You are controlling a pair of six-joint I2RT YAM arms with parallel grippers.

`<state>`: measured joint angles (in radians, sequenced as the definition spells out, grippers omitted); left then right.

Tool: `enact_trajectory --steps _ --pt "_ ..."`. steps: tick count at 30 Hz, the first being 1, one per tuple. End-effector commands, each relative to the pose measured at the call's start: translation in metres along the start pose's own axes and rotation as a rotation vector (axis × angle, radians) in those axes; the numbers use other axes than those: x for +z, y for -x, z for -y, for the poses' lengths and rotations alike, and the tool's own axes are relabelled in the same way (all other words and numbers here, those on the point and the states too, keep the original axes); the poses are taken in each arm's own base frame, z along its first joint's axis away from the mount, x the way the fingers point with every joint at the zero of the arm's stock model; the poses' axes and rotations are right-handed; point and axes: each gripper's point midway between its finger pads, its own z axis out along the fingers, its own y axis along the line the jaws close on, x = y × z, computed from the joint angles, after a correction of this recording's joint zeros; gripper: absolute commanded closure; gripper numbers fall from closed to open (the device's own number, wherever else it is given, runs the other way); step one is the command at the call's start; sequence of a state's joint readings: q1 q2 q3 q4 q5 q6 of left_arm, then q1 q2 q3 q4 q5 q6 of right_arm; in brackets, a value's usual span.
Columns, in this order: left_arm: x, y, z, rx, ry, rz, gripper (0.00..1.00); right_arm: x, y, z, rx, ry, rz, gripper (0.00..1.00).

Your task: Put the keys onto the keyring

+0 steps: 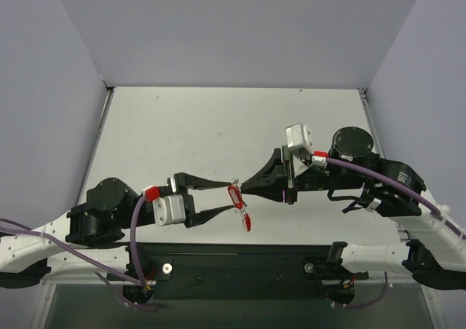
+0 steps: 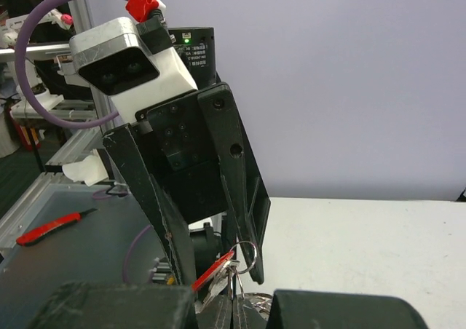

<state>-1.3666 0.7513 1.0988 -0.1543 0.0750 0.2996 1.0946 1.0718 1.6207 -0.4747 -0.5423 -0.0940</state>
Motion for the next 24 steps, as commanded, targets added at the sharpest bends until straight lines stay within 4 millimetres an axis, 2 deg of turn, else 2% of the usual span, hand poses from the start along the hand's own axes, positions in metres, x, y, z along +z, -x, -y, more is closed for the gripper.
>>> enact_trajectory --steps 1,5,12,13,15,16,17,18,24 --pt "-0.014 0.000 -0.010 -0.003 0.059 -0.026 0.43 -0.005 0.026 0.000 -0.038 -0.014 0.095 1.00" --pt "-0.032 -0.004 -0.017 -0.008 0.093 -0.081 0.36 -0.004 0.026 0.001 -0.042 -0.015 0.094 1.00" --pt "-0.046 0.038 -0.034 -0.132 0.181 0.014 0.30 -0.002 0.022 -0.001 -0.058 0.009 0.075 1.00" --pt "-0.049 0.050 -0.040 -0.151 0.203 0.034 0.29 -0.002 0.022 -0.002 -0.062 0.012 0.073 1.00" --pt "-0.044 0.047 -0.044 -0.207 0.230 -0.008 0.29 -0.002 0.020 -0.002 -0.064 0.019 0.062 1.00" --pt "-0.044 0.059 -0.045 -0.218 0.223 0.004 0.29 -0.002 0.020 -0.002 -0.065 0.019 0.060 1.00" --pt "-0.035 0.049 -0.041 -0.245 0.206 -0.050 0.29 -0.003 0.019 -0.002 -0.069 0.020 0.055 1.00" --pt "-0.030 0.048 -0.038 -0.263 0.191 -0.069 0.29 -0.003 0.018 -0.003 -0.068 0.020 0.053 1.00" --pt "0.003 0.055 -0.022 -0.393 0.088 -0.153 0.30 -0.007 0.010 -0.002 -0.070 0.007 0.031 1.00"
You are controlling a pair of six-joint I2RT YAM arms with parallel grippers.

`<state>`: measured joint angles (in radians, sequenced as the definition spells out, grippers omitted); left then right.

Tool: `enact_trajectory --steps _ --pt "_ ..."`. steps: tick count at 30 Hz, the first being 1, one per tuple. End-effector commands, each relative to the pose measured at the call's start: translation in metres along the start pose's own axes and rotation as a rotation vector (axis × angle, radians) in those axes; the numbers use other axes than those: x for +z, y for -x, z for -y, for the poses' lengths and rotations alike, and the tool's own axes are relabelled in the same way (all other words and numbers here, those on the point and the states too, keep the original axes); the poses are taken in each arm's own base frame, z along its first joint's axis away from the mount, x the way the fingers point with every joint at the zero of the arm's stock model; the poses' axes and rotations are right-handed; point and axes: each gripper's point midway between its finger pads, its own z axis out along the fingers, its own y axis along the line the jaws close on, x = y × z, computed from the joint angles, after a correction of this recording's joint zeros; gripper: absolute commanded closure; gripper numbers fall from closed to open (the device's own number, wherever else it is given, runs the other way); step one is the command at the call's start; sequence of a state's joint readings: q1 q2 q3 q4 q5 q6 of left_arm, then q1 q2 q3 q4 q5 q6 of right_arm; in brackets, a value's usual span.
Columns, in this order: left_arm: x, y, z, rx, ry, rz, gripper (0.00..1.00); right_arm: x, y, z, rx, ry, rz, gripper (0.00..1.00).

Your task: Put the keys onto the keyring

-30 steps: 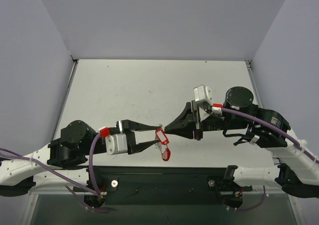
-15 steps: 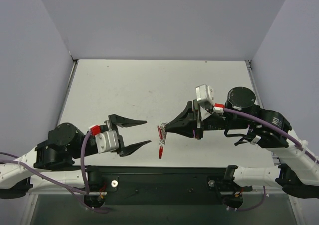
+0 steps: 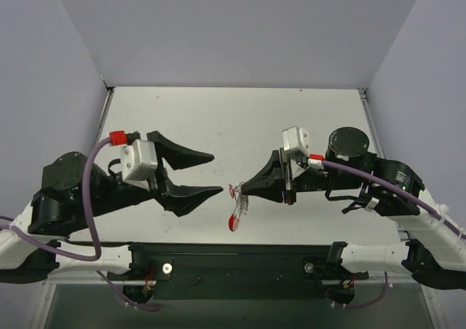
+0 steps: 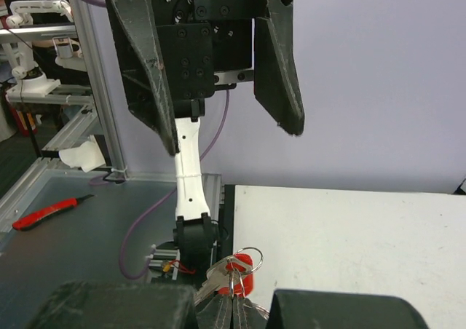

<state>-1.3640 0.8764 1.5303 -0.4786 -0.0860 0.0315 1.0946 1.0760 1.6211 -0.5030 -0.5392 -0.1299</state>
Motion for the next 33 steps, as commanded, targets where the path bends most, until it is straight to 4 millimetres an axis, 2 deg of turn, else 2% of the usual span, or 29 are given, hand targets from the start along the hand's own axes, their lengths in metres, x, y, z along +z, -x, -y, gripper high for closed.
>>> enact_trajectory --steps 1,2,3,4,5,6,7,8,9,11,12,13,15,17,24,27,28,30,31,33 --pt "0.024 -0.025 0.015 -0.147 -0.055 -0.162 0.30 -0.011 0.018 -0.004 -0.051 0.003 0.065 1.00" --pt "0.024 -0.012 0.013 -0.166 -0.055 -0.142 0.30 -0.011 0.015 -0.004 -0.048 -0.001 0.059 1.00" --pt "0.025 -0.010 0.018 -0.193 -0.095 -0.149 0.30 -0.012 0.014 -0.004 -0.048 -0.002 0.058 1.00" --pt "0.029 -0.008 0.005 -0.214 -0.067 -0.146 0.30 -0.015 0.013 -0.004 -0.049 -0.009 0.060 1.00" --pt "0.033 -0.007 0.005 -0.273 -0.081 -0.149 0.31 -0.015 0.009 -0.003 -0.044 -0.015 0.052 1.00" --pt "0.031 0.002 0.014 -0.308 -0.160 -0.142 0.31 -0.017 0.008 -0.004 -0.045 -0.017 0.054 1.00" --pt "0.032 0.003 0.009 -0.340 -0.162 -0.142 0.31 -0.019 0.007 -0.004 -0.043 -0.021 0.053 1.00" --pt "0.035 0.009 -0.007 -0.407 -0.131 -0.121 0.31 -0.019 0.007 -0.004 -0.043 -0.023 0.053 1.00" --pt "0.032 0.005 -0.005 -0.454 -0.186 -0.142 0.31 -0.019 0.003 -0.003 -0.040 -0.027 0.046 1.00" --pt "0.026 0.017 -0.012 -0.559 -0.251 -0.108 0.31 -0.021 0.003 -0.003 -0.041 -0.032 0.048 1.00" --pt "0.029 -0.001 -0.019 -0.638 -0.260 -0.136 0.31 -0.021 0.000 -0.003 -0.036 -0.032 0.042 1.00" --pt "0.027 0.021 -0.016 -0.692 -0.324 -0.063 0.31 -0.021 -0.001 -0.003 -0.036 -0.035 0.040 1.00" --pt "0.018 0.020 -0.020 -0.731 -0.394 -0.041 0.31 -0.020 -0.004 -0.001 -0.032 -0.040 0.033 1.00" --pt "0.014 0.015 -0.020 -0.777 -0.434 -0.033 0.31 -0.021 -0.005 -0.001 -0.032 -0.043 0.031 1.00" --pt "0.016 -0.004 -0.024 -0.832 -0.401 -0.115 0.35 -0.018 -0.008 0.002 -0.033 -0.052 0.020 1.00" --pt "0.019 -0.022 -0.030 -0.856 -0.354 -0.171 0.36 -0.015 -0.008 0.004 -0.035 -0.055 0.015 1.00" --pt "0.019 -0.036 -0.031 -0.879 -0.327 -0.217 0.36 -0.013 -0.009 0.005 -0.033 -0.053 0.010 1.00" --pt "0.021 -0.045 -0.031 -0.884 -0.306 -0.245 0.36 -0.012 -0.008 0.006 -0.034 -0.051 0.009 1.00" --pt "0.021 -0.058 -0.032 -0.895 -0.285 -0.287 0.36 -0.009 -0.009 0.007 -0.032 -0.050 0.004 1.00" --pt "0.023 -0.067 -0.032 -0.896 -0.264 -0.311 0.36 -0.009 -0.007 0.005 -0.034 -0.043 0.008 1.00"
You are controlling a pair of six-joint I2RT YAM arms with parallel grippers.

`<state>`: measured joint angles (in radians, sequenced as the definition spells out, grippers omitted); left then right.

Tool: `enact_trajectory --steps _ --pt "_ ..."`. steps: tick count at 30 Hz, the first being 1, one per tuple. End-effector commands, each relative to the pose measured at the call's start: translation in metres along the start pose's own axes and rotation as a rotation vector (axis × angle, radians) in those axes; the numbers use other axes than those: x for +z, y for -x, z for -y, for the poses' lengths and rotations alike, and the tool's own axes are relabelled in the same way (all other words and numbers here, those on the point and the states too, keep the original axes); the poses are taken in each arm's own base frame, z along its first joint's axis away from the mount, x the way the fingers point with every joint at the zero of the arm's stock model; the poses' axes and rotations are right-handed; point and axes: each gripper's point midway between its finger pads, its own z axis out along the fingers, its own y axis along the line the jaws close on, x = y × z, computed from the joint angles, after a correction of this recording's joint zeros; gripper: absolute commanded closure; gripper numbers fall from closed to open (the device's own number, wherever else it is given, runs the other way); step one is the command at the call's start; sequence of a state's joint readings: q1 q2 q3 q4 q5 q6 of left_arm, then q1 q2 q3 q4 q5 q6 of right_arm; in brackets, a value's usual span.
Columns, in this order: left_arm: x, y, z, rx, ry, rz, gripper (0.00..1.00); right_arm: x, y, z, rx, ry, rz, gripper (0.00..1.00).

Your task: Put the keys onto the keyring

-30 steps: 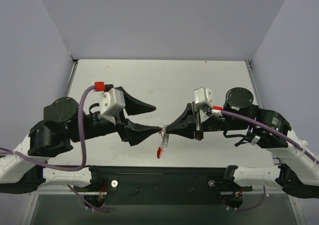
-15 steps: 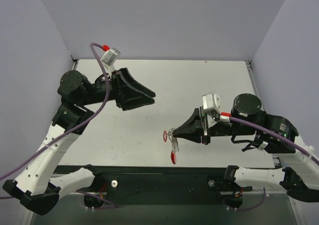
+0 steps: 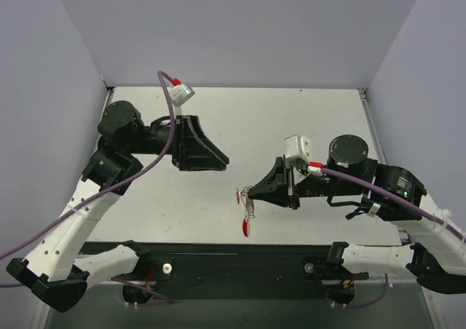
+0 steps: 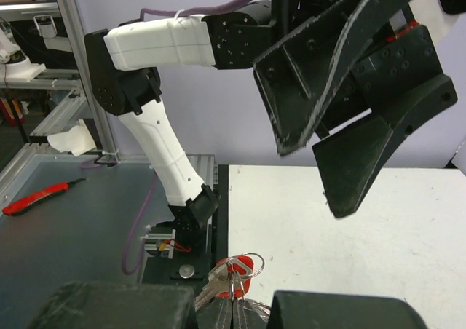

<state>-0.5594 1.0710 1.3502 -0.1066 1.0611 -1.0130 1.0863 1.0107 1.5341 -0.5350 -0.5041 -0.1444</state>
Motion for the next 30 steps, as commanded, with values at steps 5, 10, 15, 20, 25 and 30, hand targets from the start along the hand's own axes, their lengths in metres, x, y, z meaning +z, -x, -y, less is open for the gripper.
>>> enact_trajectory --steps 5,10,15,20,25,30 --pt "0.009 -0.024 -0.019 -0.015 0.071 -0.098 0.38 0.004 0.021 0.005 -0.039 -0.005 0.059 1.00" --pt "0.016 -0.034 -0.018 -0.009 0.058 -0.142 0.46 0.005 0.022 0.007 -0.038 -0.010 0.061 1.00" --pt "0.016 -0.038 -0.012 0.005 0.042 -0.149 0.57 0.007 0.022 0.008 -0.036 -0.015 0.061 1.00" --pt "0.016 -0.038 -0.003 0.002 -0.013 -0.140 0.59 0.008 0.021 0.009 -0.034 -0.019 0.059 1.00" --pt "0.016 -0.036 0.007 0.017 -0.053 -0.135 0.67 0.007 0.020 0.012 -0.032 -0.039 0.056 1.00" --pt "0.018 -0.041 0.009 0.014 -0.061 -0.158 0.68 0.006 0.023 0.016 -0.036 -0.059 0.066 1.00"
